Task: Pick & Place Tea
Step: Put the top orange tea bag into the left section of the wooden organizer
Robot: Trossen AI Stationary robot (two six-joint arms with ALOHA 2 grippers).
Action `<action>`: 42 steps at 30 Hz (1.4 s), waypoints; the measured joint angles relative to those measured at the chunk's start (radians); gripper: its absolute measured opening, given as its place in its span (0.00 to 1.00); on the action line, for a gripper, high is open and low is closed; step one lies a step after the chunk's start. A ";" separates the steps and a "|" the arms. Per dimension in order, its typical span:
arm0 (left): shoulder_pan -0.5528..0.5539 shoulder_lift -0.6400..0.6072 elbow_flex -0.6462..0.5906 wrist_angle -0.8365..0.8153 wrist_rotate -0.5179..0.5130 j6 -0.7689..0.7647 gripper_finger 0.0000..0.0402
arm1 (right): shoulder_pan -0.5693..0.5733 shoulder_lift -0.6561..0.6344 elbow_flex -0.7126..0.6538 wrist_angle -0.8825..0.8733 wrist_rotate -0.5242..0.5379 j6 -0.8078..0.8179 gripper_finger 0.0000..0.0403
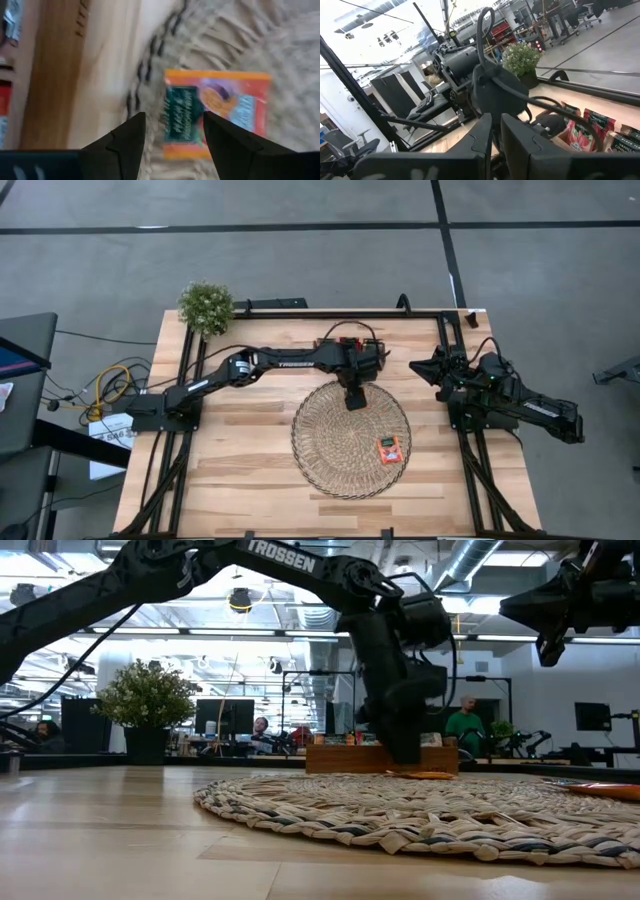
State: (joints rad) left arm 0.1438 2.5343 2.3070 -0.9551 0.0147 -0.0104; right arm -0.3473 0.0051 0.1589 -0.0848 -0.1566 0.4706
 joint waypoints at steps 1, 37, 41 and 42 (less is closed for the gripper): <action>-0.001 0.004 0.000 0.001 -0.015 -0.001 0.48 | 0.000 0.000 0.000 0.000 0.000 0.000 0.08; -0.003 0.034 0.000 -0.011 -0.033 -0.001 0.04 | 0.000 0.000 0.000 -0.013 0.000 0.000 0.08; -0.004 0.014 -0.003 -0.021 -0.032 -0.003 0.01 | 0.000 0.000 0.000 -0.014 0.000 0.000 0.08; -0.004 0.005 -0.003 -0.023 -0.032 -0.004 0.00 | 0.000 0.000 0.000 -0.014 0.000 0.000 0.08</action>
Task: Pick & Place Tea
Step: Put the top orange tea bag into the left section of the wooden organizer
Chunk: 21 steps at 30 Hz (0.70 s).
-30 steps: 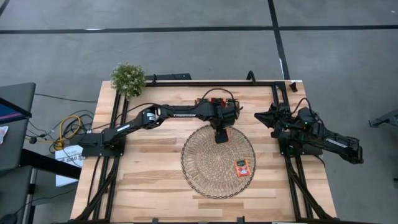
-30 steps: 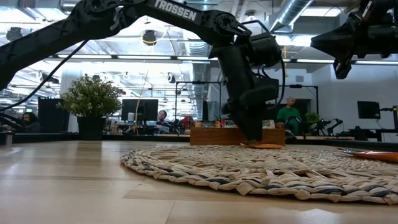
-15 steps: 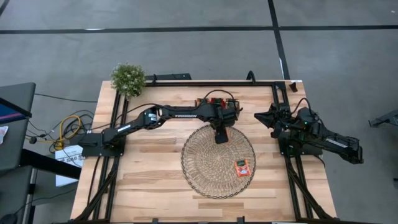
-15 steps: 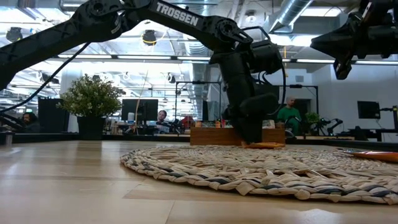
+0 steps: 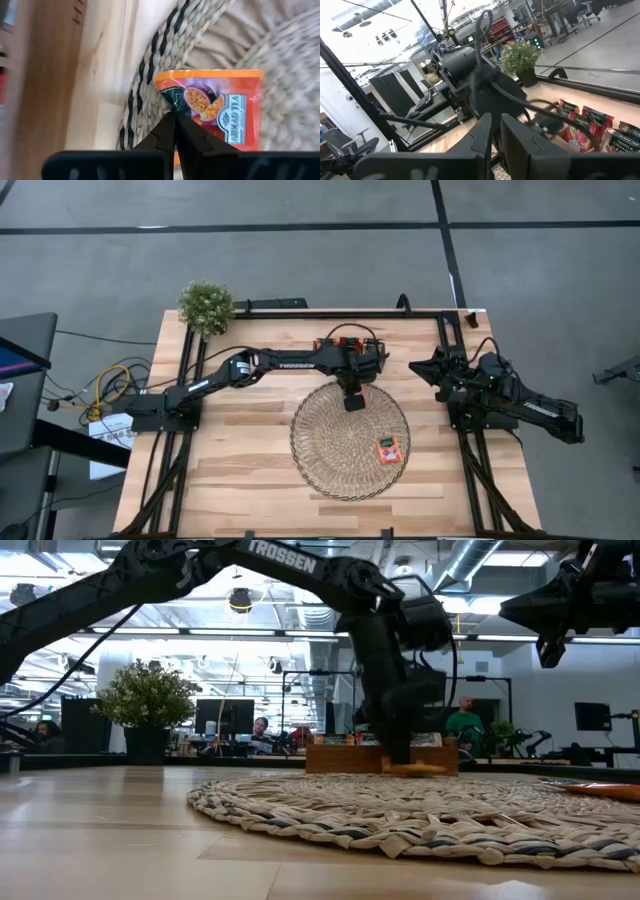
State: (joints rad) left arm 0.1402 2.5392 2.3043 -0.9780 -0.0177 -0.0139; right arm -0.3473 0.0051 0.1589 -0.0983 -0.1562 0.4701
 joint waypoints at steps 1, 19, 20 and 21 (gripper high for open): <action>0.000 -0.012 0.000 -0.008 0.000 0.000 0.00 | 0.000 0.000 0.000 -0.001 0.000 -0.001 0.08; -0.016 -0.297 0.003 -0.177 -0.549 0.199 0.00 | 0.000 0.000 0.000 0.001 0.000 -0.007 0.08; -0.016 -0.297 0.003 -0.196 -0.588 0.219 0.00 | 0.000 0.000 0.000 0.001 0.000 -0.007 0.08; -0.016 -0.297 0.003 -0.216 -0.620 0.233 0.00 | 0.000 0.000 0.000 0.001 0.000 -0.007 0.08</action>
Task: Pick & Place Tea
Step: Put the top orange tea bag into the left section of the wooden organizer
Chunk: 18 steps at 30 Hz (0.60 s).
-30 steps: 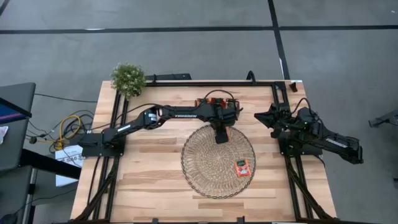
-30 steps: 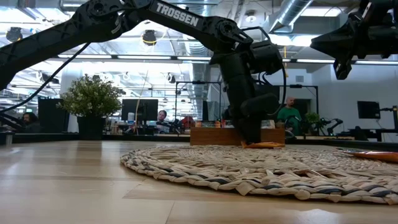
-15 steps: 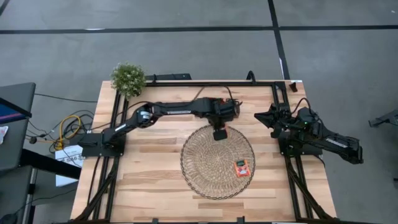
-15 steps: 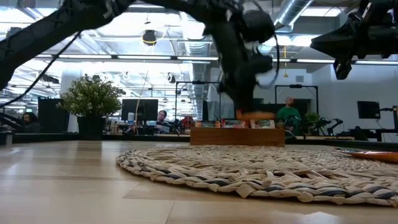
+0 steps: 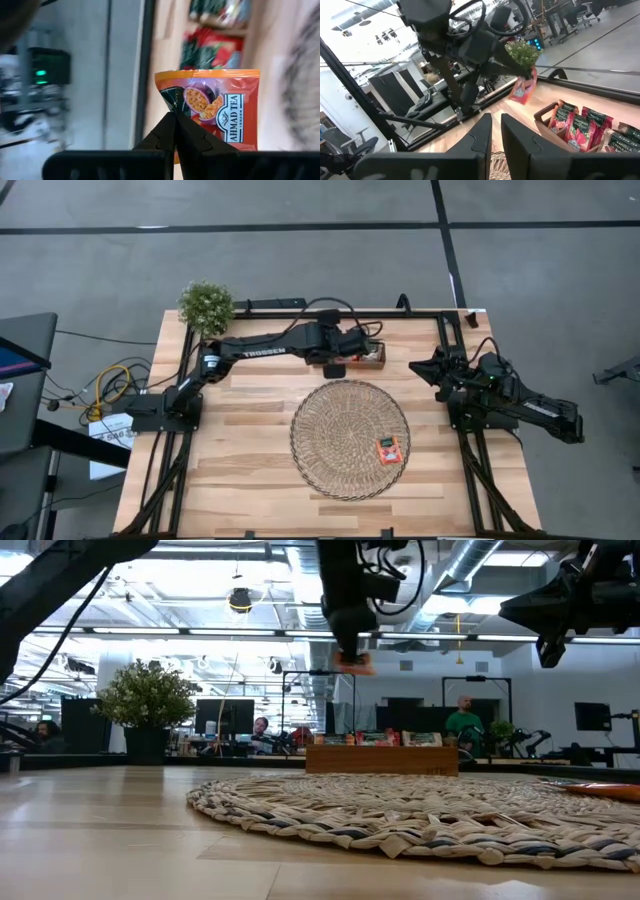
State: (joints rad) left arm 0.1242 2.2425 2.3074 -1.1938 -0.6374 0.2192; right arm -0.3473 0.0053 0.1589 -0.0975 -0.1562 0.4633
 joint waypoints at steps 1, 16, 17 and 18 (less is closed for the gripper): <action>0.000 0.000 0.000 -0.012 -0.026 0.008 0.00 | 0.000 0.000 0.000 0.000 0.000 0.000 0.08; -0.001 0.045 -0.058 -0.009 -0.224 -0.053 0.00 | 0.000 0.000 0.000 0.000 0.000 -0.003 0.08; -0.001 0.045 -0.087 0.021 -0.232 -0.051 0.00 | 0.000 0.000 0.000 -0.001 0.000 -0.003 0.08; -0.001 0.045 -0.114 0.035 -0.235 -0.050 0.00 | 0.000 0.000 0.000 -0.002 0.000 -0.003 0.08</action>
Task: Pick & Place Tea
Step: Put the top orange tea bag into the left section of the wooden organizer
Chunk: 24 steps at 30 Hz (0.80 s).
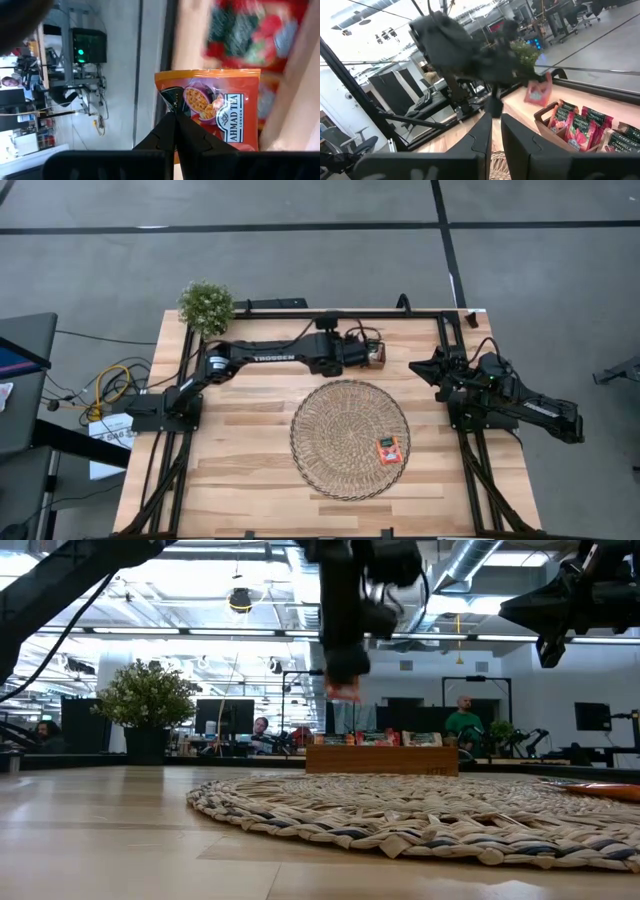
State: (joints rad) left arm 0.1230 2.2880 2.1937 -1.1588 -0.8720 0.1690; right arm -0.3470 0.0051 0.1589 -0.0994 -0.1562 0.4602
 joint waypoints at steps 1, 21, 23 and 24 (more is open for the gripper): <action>0.000 0.002 -0.026 0.006 -0.006 0.005 0.00 | 0.000 0.000 0.000 0.001 0.000 0.000 0.08; 0.019 0.002 -0.407 0.433 -0.159 0.180 0.00 | 0.000 0.000 0.000 -0.013 0.000 0.001 0.08; 0.020 0.002 -0.407 0.465 -0.156 0.181 0.00 | 0.000 0.000 0.000 -0.013 0.002 0.001 0.08; 0.021 0.002 -0.408 0.483 -0.154 0.187 0.00 | 0.000 0.000 0.000 -0.013 0.004 0.002 0.08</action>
State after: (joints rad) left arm 0.1438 2.2898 1.7860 -0.6759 -1.0260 0.3561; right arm -0.3473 0.0052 0.1589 -0.1123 -0.1527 0.4618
